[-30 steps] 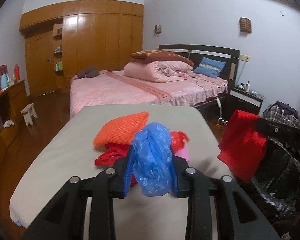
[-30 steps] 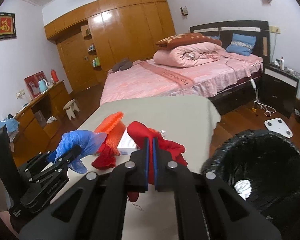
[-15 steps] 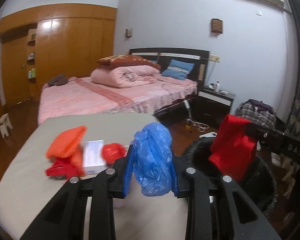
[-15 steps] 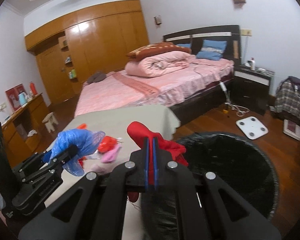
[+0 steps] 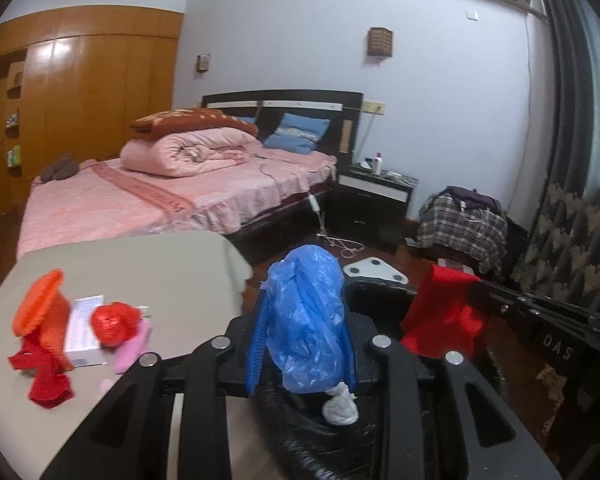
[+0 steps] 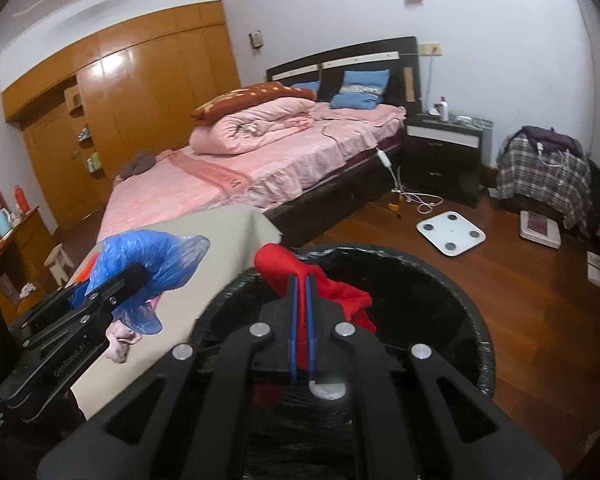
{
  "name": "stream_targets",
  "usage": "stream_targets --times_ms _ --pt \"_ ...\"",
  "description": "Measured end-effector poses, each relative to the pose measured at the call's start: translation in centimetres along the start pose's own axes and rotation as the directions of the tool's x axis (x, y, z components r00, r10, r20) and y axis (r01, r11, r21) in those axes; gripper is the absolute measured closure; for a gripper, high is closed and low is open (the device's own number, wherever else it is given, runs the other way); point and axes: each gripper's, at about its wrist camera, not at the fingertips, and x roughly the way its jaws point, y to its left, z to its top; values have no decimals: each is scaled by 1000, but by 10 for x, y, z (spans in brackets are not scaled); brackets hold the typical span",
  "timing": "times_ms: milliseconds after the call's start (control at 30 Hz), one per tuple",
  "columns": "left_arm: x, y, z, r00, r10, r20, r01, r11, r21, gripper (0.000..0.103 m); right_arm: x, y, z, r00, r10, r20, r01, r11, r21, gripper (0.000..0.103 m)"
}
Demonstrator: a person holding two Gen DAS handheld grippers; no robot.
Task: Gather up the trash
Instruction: 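Drop the red glove and blue bag into the bin with both tools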
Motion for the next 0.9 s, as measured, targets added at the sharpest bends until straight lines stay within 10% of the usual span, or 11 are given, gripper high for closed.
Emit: stream_targets --times_ms 100,167,433,900 --pt "9 -15 -2 999 -37 -17 37 999 26 64 0 -11 -4 999 -32 -4 32 999 15 95" --pt "13 -18 -3 999 -49 -20 50 998 33 45 0 -18 -8 998 -58 -4 58 998 29 73" --pt "3 3 -7 1000 30 2 -30 999 36 29 -6 -20 -14 992 -117 47 115 992 43 13" --pt "-34 122 -54 939 336 -74 -339 940 -35 23 32 78 -37 999 44 -9 -45 997 -58 7"
